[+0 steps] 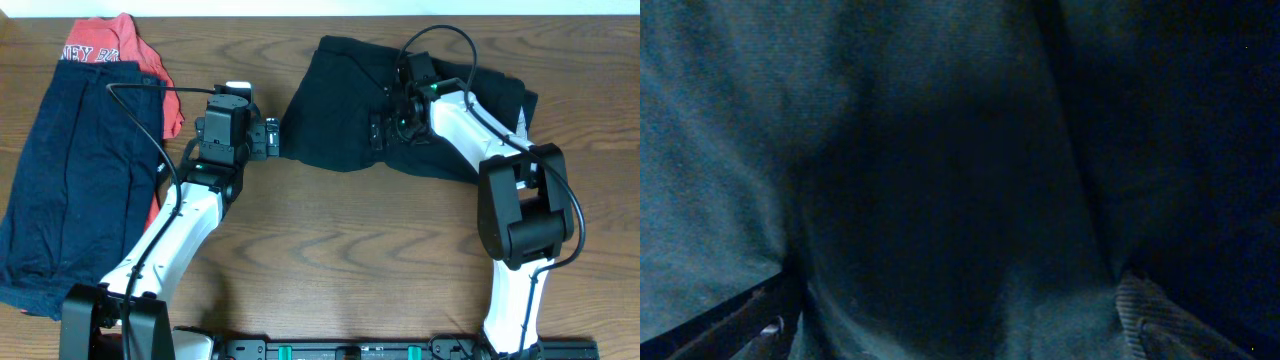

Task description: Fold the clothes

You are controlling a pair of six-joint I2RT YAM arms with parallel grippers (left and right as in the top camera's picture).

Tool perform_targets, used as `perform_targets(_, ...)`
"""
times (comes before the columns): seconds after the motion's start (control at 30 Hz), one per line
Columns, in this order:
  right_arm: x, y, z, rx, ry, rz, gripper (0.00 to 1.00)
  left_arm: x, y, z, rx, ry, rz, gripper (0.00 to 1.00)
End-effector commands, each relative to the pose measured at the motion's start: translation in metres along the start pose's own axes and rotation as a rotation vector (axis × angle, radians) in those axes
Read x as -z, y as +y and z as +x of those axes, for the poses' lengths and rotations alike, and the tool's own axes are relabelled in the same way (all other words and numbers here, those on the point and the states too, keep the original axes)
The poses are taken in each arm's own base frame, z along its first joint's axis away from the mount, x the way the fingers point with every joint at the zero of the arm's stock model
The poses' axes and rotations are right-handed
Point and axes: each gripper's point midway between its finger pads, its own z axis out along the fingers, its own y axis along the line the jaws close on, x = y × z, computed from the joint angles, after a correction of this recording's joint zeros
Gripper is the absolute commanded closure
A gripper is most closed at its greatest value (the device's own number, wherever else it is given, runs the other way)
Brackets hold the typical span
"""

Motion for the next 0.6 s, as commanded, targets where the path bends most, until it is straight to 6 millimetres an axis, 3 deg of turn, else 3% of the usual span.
perform_targets(0.0,-0.025,-0.014,0.035,-0.035,0.095,0.026,0.01,0.003,0.001,-0.007,0.003,-0.014,-0.002,0.02)
perform_targets(0.23,-0.029,-0.006,0.079,-0.007,0.238,0.002,0.01,0.003,0.002,0.0,-0.001,0.013,-0.006,0.02)
perform_targets(0.57,-0.012,0.009,0.138,0.077,0.476,0.019,0.01,0.004,0.005,0.017,-0.011,0.085,-0.017,0.02)
